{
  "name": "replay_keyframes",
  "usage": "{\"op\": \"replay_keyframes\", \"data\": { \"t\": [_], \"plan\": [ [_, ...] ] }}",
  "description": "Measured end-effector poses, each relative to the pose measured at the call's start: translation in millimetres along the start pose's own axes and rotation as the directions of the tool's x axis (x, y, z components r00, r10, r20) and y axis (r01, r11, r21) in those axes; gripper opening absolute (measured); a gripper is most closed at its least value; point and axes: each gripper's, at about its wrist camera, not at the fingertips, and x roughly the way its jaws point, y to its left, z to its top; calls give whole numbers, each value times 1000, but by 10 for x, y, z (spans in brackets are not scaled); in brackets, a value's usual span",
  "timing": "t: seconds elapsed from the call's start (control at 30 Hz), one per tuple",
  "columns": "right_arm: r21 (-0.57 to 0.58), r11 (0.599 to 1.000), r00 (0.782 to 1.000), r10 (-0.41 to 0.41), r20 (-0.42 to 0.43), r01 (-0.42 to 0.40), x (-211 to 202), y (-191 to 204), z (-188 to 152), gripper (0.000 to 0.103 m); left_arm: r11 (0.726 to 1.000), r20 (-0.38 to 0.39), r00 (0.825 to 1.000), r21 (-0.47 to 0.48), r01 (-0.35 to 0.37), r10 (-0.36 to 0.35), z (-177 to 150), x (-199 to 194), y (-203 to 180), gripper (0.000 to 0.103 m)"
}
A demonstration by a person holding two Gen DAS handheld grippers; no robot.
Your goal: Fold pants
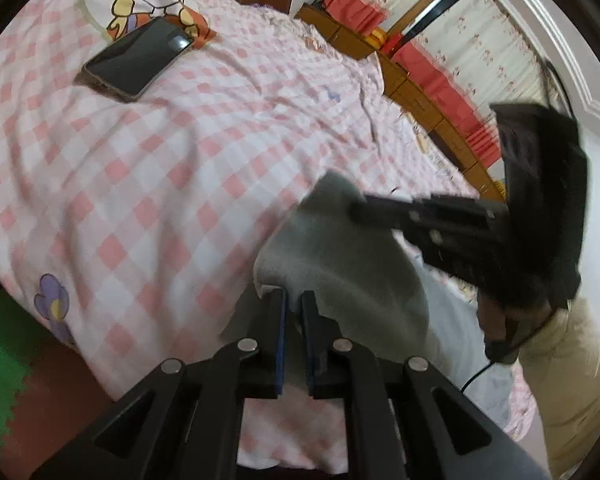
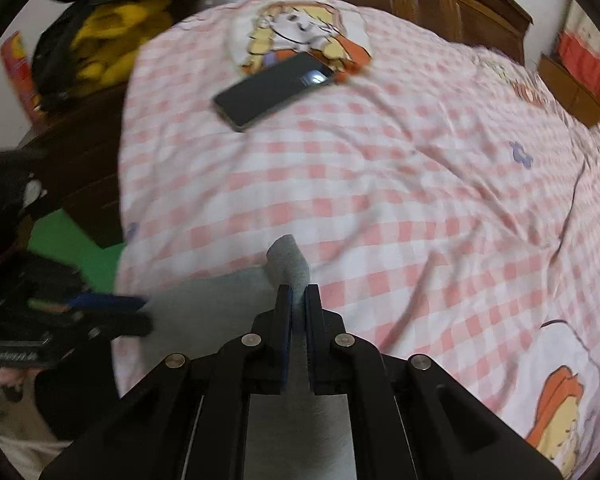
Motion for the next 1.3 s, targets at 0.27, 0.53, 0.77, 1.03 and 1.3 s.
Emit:
{"op": "replay_keyframes", "data": {
  "t": [0.27, 0.53, 0.77, 1.03, 1.3],
  "plan": [
    [53, 998, 999, -25, -27, 26, 250, -37, -24, 8, 997, -60, 996, -16, -71, 70, -128, 73, 298, 6],
    [158, 987, 999, -30, -15, 32, -174, 119, -66, 26, 997, -41, 996, 39, -73, 75, -98, 63, 211, 30],
    [88, 992, 993, 95, -74, -88, -231, 718, -387, 27, 982, -42, 983, 68, -174, 177, -135, 49, 291, 37],
    [97, 993, 991, 75, -111, -64, 131, 947, -534, 27, 959, -42, 962, 101, -266, 271, -189, -16, 392, 64],
    [141, 990, 996, 6, -88, 7, 206, 843, -494, 2, 956, -60, 958, 97, -276, 282, -219, -1, 464, 65]
  ]
}}
